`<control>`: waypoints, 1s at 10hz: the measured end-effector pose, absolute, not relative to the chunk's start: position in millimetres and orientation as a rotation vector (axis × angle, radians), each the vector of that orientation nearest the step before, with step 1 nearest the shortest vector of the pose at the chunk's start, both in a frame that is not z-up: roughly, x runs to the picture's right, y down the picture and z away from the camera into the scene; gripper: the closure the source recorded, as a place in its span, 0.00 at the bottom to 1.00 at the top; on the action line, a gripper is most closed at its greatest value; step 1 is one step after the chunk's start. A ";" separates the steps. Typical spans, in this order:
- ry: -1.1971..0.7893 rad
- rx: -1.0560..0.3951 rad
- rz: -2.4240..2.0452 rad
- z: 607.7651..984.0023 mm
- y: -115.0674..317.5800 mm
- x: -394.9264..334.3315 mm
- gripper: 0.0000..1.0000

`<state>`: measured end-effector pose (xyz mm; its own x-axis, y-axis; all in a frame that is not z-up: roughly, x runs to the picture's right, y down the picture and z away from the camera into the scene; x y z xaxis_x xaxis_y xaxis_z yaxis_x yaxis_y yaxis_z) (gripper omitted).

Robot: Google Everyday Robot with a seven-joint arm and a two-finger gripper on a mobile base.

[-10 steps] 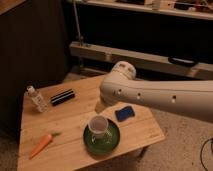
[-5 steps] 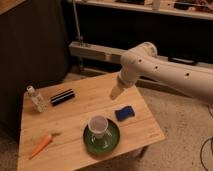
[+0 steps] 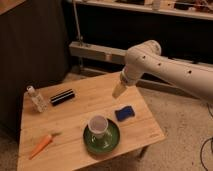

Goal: Place the white sponge in the ceramic cup

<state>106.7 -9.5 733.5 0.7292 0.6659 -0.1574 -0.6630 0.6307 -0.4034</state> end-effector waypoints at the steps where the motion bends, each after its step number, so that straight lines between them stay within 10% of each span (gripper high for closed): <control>1: -0.032 -0.452 0.730 750.9 -7.5 124.9 0.20; 10: -0.479 -0.380 0.680 824.2 -36.3 233.6 0.20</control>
